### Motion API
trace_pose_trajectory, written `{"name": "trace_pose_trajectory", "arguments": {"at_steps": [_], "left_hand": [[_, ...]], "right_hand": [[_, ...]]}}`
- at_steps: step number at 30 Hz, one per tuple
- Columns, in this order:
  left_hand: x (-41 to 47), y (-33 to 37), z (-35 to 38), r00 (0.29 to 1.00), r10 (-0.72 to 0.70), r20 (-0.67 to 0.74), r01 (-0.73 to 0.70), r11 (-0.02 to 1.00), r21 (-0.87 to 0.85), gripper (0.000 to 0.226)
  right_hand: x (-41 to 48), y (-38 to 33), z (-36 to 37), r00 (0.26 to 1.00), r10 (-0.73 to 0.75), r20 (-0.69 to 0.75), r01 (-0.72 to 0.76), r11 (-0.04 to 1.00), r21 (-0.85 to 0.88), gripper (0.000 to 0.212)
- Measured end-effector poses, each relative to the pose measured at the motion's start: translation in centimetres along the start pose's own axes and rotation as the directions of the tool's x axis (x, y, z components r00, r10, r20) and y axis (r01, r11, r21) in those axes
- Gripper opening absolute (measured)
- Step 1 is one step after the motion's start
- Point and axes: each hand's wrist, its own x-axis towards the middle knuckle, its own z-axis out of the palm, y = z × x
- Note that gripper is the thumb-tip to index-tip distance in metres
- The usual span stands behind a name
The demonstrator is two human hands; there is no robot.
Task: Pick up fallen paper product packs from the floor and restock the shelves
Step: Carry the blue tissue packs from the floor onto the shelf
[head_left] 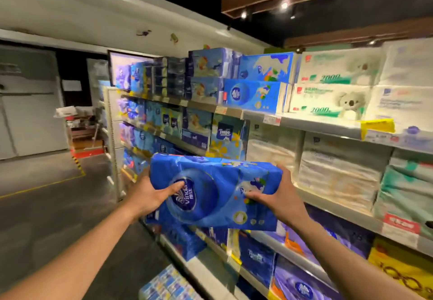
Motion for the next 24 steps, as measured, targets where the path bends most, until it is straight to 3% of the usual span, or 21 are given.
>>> {"name": "trace_pose_trajectory", "arguments": {"at_steps": [4, 11, 15, 19, 24], "left_hand": [[11.8, -1.6, 1.5, 0.999, 0.047, 0.000, -0.047, 0.999, -0.012, 0.075], [30.5, 0.0, 3.3, 0.977, 0.212, 0.026, -0.209, 0.974, -0.083, 0.094], [39.7, 2.2, 4.2, 0.944, 0.323, 0.067, -0.312, 0.940, -0.141, 0.078], [48.0, 5.2, 5.4, 0.910, 0.411, 0.045, -0.397, 0.899, -0.185, 0.077], [56.1, 10.1, 7.3, 0.817, 0.573, 0.062, -0.530, 0.790, -0.309, 0.037]], "right_hand": [[8.8, 1.7, 2.0, 0.992, -0.046, -0.116, 0.038, 0.997, -0.072, 0.093], [25.4, 0.7, 1.2, 0.967, -0.099, -0.236, 0.060, 0.984, -0.167, 0.098], [32.4, -1.5, -0.7, 0.940, -0.173, -0.295, 0.088, 0.956, -0.279, 0.096], [39.3, -4.2, -3.2, 0.901, -0.233, -0.366, 0.078, 0.917, -0.392, 0.101], [45.6, -7.5, -5.9, 0.830, -0.266, -0.490, 0.003, 0.881, -0.474, 0.093]]}}
